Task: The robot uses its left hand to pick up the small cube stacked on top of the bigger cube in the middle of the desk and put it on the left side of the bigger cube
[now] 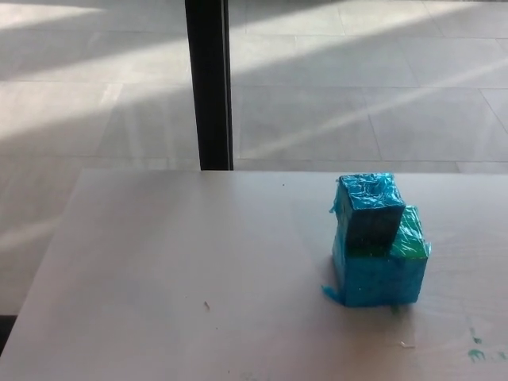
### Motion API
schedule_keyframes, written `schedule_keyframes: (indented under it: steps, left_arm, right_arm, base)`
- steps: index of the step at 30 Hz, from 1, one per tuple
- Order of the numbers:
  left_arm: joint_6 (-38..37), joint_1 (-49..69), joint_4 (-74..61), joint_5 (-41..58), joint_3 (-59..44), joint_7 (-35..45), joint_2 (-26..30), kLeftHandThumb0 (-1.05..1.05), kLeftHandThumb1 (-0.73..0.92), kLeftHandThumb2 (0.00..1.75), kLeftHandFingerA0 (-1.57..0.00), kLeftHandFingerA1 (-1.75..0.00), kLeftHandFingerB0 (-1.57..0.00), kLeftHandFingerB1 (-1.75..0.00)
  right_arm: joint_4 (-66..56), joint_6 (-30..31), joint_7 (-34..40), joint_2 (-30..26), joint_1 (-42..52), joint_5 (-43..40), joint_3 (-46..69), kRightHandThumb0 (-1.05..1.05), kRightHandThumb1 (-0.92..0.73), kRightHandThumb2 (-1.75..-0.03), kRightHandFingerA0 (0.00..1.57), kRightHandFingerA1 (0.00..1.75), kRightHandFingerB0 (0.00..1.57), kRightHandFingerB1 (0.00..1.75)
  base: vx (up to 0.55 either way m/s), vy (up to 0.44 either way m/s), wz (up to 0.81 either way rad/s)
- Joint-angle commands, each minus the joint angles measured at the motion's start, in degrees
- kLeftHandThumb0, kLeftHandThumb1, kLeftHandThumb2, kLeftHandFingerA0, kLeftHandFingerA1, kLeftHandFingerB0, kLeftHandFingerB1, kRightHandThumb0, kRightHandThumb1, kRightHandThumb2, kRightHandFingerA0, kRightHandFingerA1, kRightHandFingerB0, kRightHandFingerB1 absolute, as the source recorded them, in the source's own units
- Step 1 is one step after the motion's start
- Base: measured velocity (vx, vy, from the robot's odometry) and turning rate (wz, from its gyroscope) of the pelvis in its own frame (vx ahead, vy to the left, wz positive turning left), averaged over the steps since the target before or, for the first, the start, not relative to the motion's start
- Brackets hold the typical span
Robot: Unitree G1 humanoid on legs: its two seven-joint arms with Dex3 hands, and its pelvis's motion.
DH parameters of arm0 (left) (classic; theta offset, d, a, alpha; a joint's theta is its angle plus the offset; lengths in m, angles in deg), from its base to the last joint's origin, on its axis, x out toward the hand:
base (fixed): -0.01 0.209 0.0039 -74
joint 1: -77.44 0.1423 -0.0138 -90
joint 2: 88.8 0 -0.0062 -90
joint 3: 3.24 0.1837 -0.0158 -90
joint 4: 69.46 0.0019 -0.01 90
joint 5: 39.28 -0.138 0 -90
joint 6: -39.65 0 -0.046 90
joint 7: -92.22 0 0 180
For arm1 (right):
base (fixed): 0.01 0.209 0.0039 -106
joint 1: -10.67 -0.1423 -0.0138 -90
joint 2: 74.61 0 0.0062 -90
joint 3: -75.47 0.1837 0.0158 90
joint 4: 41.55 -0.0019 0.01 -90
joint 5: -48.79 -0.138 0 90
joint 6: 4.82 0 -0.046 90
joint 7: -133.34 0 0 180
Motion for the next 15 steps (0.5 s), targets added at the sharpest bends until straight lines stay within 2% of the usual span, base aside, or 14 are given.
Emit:
schedule_keyframes:
  steps: [1,3,4,5,7,8,9,10,11,12,13,14,15]
  left_arm:
    - [9.85,-12.94,-4.2,-11.85,8.73,3.38,0.73,-0.82,0.59,0.99,-0.02,-0.49,-0.02,-0.35]
    - [8.28,-15.42,-3.98,-13.53,11.08,3.51,0.46,-0.8,0.59,0.97,-0.04,-0.48,-0.06,-0.31]
    - [8.2,-18.11,-3.55,-14.36,12.62,4.28,-0.15,-0.78,0.77,0.64,-0.06,-0.39,-0.09,-0.26]
    - [6.72,-22.26,-0.79,-16.71,15.27,3.69,-1.8,-0.79,0.6,0.96,-0.06,-0.42,-0.08,-0.31]
    - [5.65,-24.25,0.96,-17.17,16.67,3.11,-2.65,-0.8,0.59,0.97,-0.05,-0.39,-0.08,-0.3]
    - [5.57,-26.39,-2.12,-17.62,17.65,3.29,-3.84,-0.89,0.7,0.66,-0.08,-0.42,-0.13,-0.31]
    - [5.58,-26.76,-2.18,-17.52,17.99,3.22,-3.96,-0.89,0.7,0.66,-0.08,-0.42,-0.13,-0.31]
    - [6.12,-27.95,-3.18,-18.93,19.55,3.75,-4.47,-0.92,0.63,0.94,-0.07,-0.53,-0.07,-0.32]
    - [7.12,-30.13,-5.45,-21.26,21.91,3.96,-6.17,-0.4,0.35,1.0,-0.02,-0.52,0.0,-0.51]
    - [7.27,-30.45,-5.63,-21.25,22.17,3.67,-6.56,-0.4,0.35,1.0,-0.02,-0.52,0.0,-0.51]
    - [7.18,-31.07,-5.55,-22.13,23.32,3.61,-6.92,-0.91,0.81,0.65,-0.19,-0.48,-0.13,-0.3]
    - [6.91,-31.88,-5.47,-23.56,24.81,3.56,-7.48,-0.91,0.81,0.65,-0.19,-0.48,-0.13,-0.3]
    - [6.3,-33.63,-5.6,-23.64,25.75,2.41,-10.4,-0.89,0.79,0.64,-0.2,-0.51,-0.16,-0.33]
  right_arm:
    - [1.29,-0.26,0.74,-1.38,-0.04,0.13,-0.02,-0.39,-0.68,-0.59,0.56,0.53,0.39,0.34]
    - [1.41,-0.47,0.77,-1.37,0.08,0.15,-0.05,-0.39,-0.69,-0.6,0.55,0.52,0.37,0.34]
    - [1.31,-0.24,0.17,-1.5,0.09,0.01,-0.03,-0.45,-0.54,-0.86,0.5,0.63,0.3,0.48]
    - [1.53,-1.64,-0.52,-1.7,0.45,-0.01,-0.03,-0.46,-0.54,-0.86,0.49,0.63,0.3,0.49]
    - [1.27,-1.44,-0.25,-1.74,0.54,0.12,-0.12,-0.47,-0.54,-0.87,0.5,0.63,0.31,0.49]
    - [0.95,-1.12,-0.17,-1.82,0.76,-0.01,0.02,-0.47,-0.54,-0.86,0.5,0.63,0.31,0.49]
    - [0.93,-1.08,-0.17,-1.85,0.74,-0.01,0.03,-0.47,-0.54,-0.86,0.5,0.63,0.31,0.49]
    - [0.35,-0.87,-0.48,-1.9,0.94,-0.17,0.09,-0.41,-0.68,-0.6,0.53,0.55,0.37,0.34]
    - [-0.23,-0.63,-0.76,-1.9,1.13,-0.31,0.14,-0.46,-0.54,-0.86,0.49,0.63,0.3,0.49]
    - [-0.13,-0.63,-0.68,-1.87,1.08,-0.27,0.12,-0.46,-0.54,-0.86,0.49,0.63,0.3,0.49]
    - [-0.12,-0.35,-0.6,-1.75,1.09,-0.35,0.18,-0.41,-0.68,-0.6,0.53,0.53,0.37,0.34]
    - [-0.06,0.07,-0.48,-1.57,1.09,-0.47,0.27,-0.41,-0.68,-0.6,0.53,0.53,0.37,0.34]
    - [-0.31,-0.06,-0.49,-1.73,1.13,0.0,-0.17,-0.4,-0.67,-0.6,0.54,0.54,0.37,0.34]
  base:
    - [0.0,0.0,0.0]
    - [0.0,0.0,0.0]
    - [0.0,0.0,0.0]
    - [0.0,0.0,0.0]
    - [0.0,0.0,0.0]
    - [0.0,0.0,0.0]
    - [0.0,0.0,0.0]
    - [0.0,0.0,0.0]
    - [0.0,0.0,0.0]
    - [0.0,0.0,0.0]
    - [0.0,0.0,0.0]
    - [0.0,0.0,0.0]
    - [0.0,0.0,0.0]
